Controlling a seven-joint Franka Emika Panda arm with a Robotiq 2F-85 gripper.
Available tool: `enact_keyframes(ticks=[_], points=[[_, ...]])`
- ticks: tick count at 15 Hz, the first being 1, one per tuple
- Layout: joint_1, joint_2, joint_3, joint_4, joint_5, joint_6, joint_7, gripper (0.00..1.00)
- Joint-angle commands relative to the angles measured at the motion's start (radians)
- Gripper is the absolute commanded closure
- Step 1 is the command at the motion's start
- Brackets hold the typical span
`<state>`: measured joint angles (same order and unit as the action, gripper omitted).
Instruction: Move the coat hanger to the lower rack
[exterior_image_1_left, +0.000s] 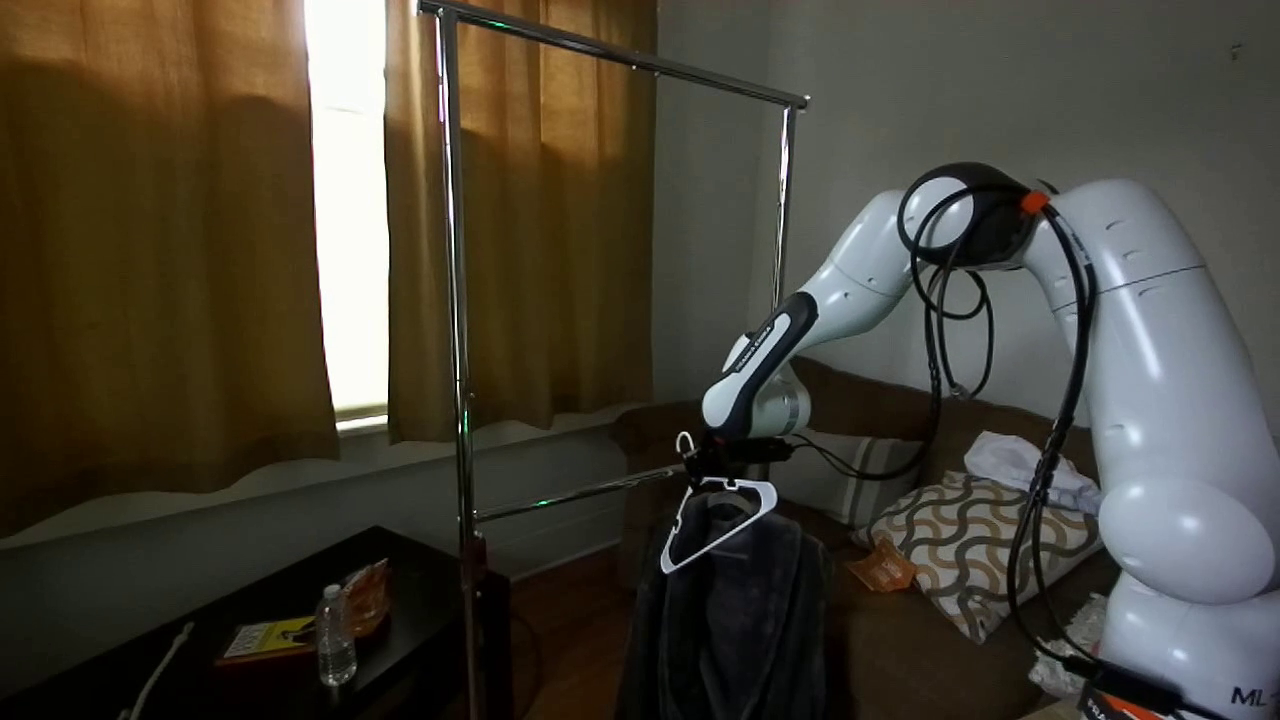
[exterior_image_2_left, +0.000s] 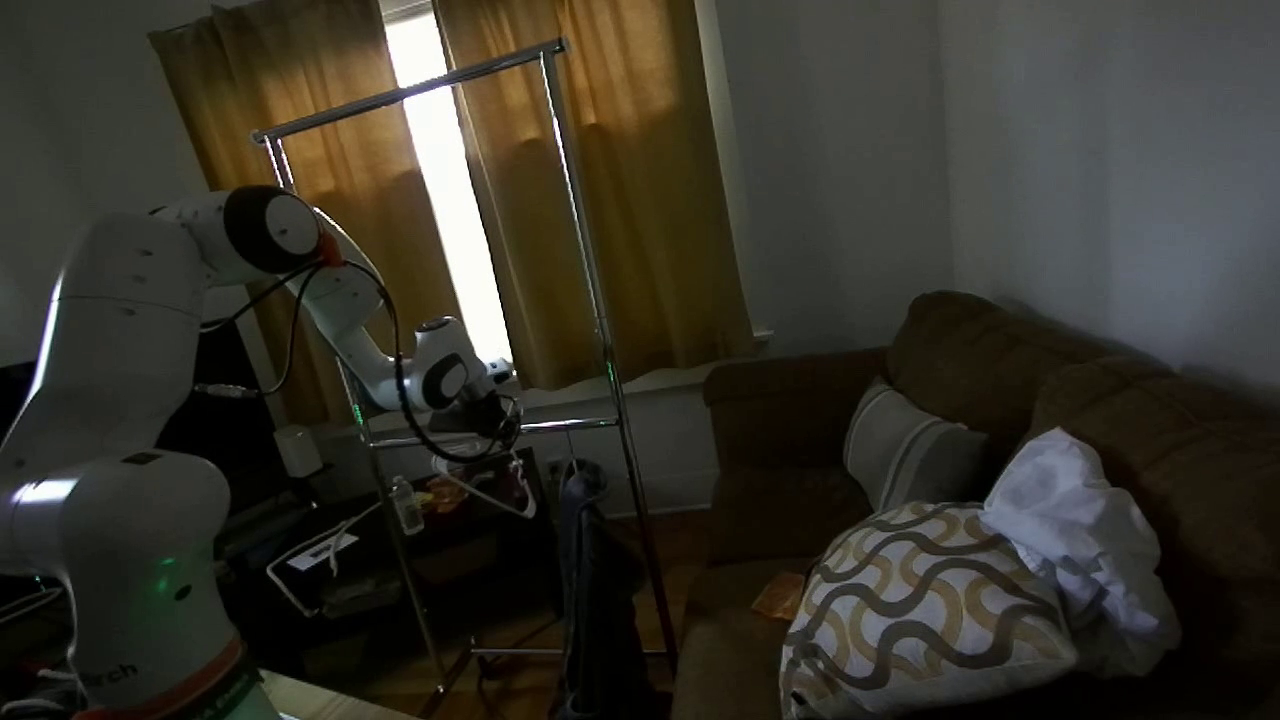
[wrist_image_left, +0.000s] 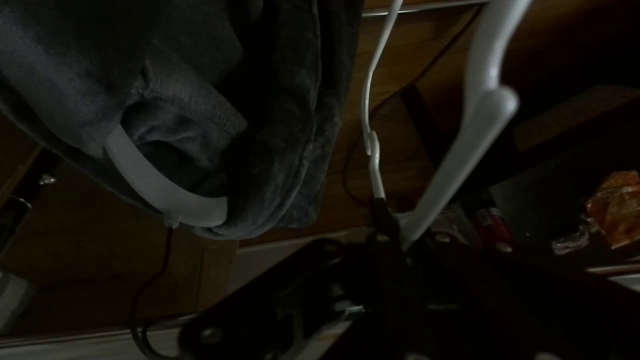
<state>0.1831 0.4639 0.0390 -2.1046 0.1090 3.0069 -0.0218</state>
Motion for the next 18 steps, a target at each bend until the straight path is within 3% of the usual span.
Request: enact_keyframes(ticks=[1, 14, 15, 16, 18], points=[[0.003, 0.050, -0.005, 0.027, -0.047, 0.010, 0.039, 0.98], [0.004, 0.142, -0.005, 0.083, -0.065, 0.019, 0.033, 0.98], [0.004, 0.144, -0.005, 0.083, -0.066, 0.017, 0.032, 0.67], [0.005, 0.147, -0.007, 0.084, -0.066, 0.016, 0.034, 0.67], [0.004, 0.148, -0.006, 0.085, -0.063, 0.016, 0.038, 0.53]])
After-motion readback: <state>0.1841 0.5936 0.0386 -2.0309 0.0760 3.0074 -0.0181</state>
